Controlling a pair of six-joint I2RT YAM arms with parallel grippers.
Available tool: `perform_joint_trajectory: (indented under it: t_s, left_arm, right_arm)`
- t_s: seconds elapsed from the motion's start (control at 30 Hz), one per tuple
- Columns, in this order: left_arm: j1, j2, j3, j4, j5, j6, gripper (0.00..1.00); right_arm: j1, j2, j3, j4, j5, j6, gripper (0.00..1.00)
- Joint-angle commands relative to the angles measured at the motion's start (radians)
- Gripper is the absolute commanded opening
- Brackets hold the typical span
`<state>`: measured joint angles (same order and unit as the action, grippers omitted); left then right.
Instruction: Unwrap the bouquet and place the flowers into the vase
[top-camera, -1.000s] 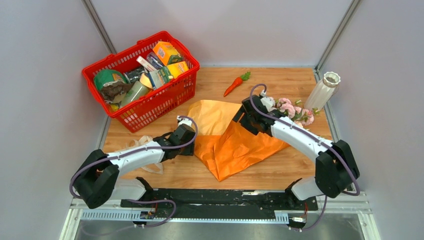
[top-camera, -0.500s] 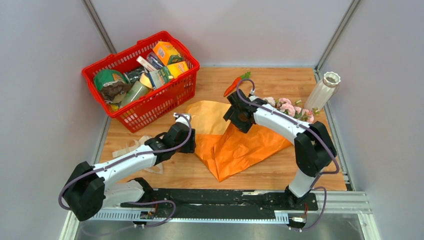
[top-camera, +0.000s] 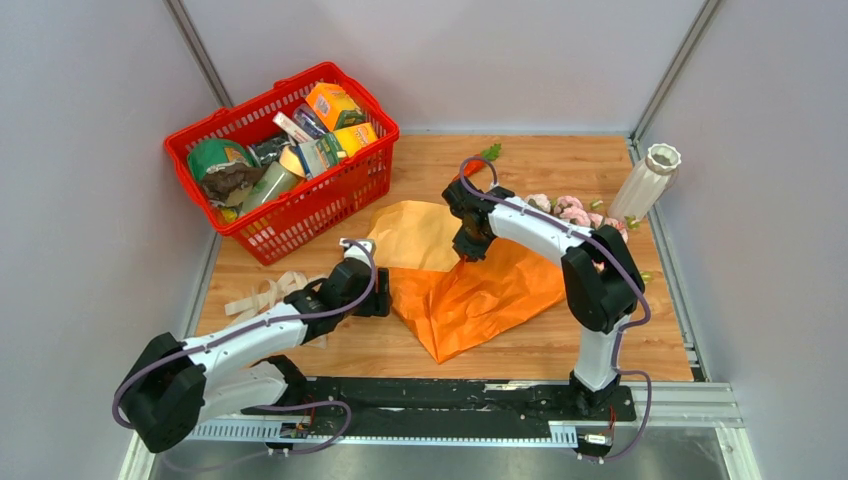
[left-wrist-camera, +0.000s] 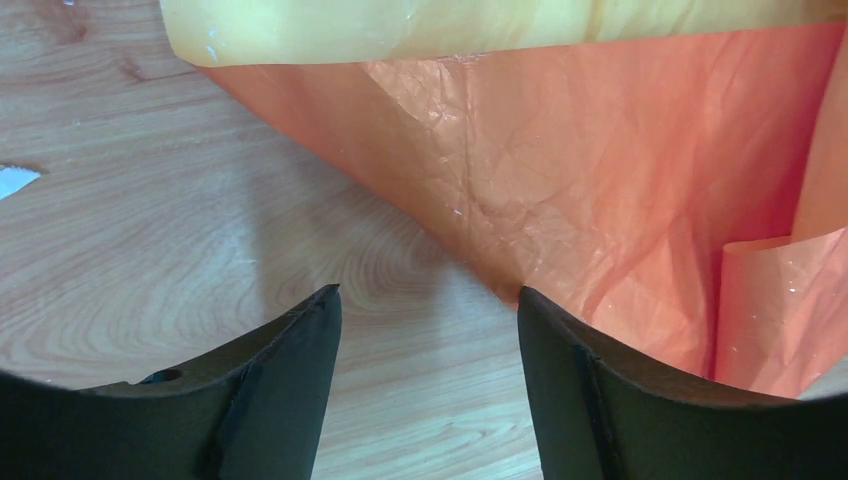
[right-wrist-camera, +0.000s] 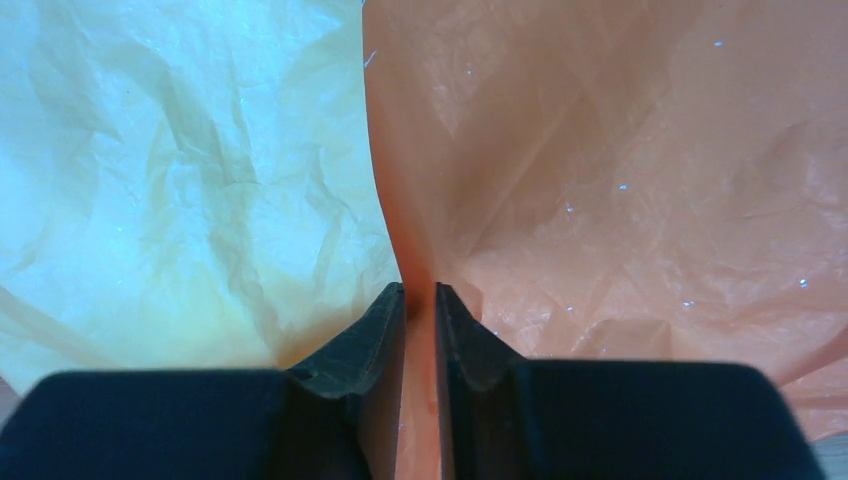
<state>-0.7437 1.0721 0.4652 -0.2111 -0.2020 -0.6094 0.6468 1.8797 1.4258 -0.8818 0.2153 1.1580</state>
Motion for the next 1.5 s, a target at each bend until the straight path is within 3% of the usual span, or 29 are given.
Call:
perform_joint_trajectory:
  t_s: [0.0, 0.13, 0.43, 0.7, 0.77, 0.87, 1.03, 1.2, 1.47]
  left_arm:
    - [0.02, -0.04, -0.043, 0.156, 0.038, -0.03, 0.74]
    - [0.026, -0.038, -0.056, 0.246, 0.058, -0.02, 0.74]
    - [0.033, 0.086, -0.034, 0.346, 0.038, -0.02, 0.71]
    - [0.033, 0.169, -0.007, 0.349, 0.015, -0.027, 0.61]
    - [0.033, 0.184, 0.003, 0.339, -0.023, -0.029, 0.57]
    - [0.033, 0.242, 0.047, 0.248, -0.097, -0.027, 0.33]
    - [0.033, 0.292, 0.093, 0.225, -0.097, -0.015, 0.02]
    - [0.033, 0.296, 0.104, 0.239, -0.126, 0.003, 0.0]
    - [0.033, 0.31, 0.118, 0.233, -0.128, 0.014, 0.0]
  right_arm:
    - [0.005, -0.027, 0.027, -0.037, 0.007, -0.003, 0.15]
    - [0.005, -0.054, 0.027, -0.036, 0.012, -0.017, 0.0]
    - [0.007, -0.198, -0.025, -0.046, 0.042, -0.066, 0.0]
    - [0.007, -0.479, -0.244, -0.052, 0.05, -0.121, 0.0]
    - [0.007, -0.545, -0.315, -0.054, 0.05, -0.138, 0.0]
    - [0.007, -0.654, -0.434, -0.054, 0.036, -0.152, 0.0]
    - [0.007, -0.835, -0.563, -0.106, 0.027, -0.144, 0.0]
    - [0.007, -1.008, -0.645, -0.193, -0.007, -0.11, 0.0]
    - [0.007, -1.261, -0.558, -0.364, 0.004, -0.002, 0.22]
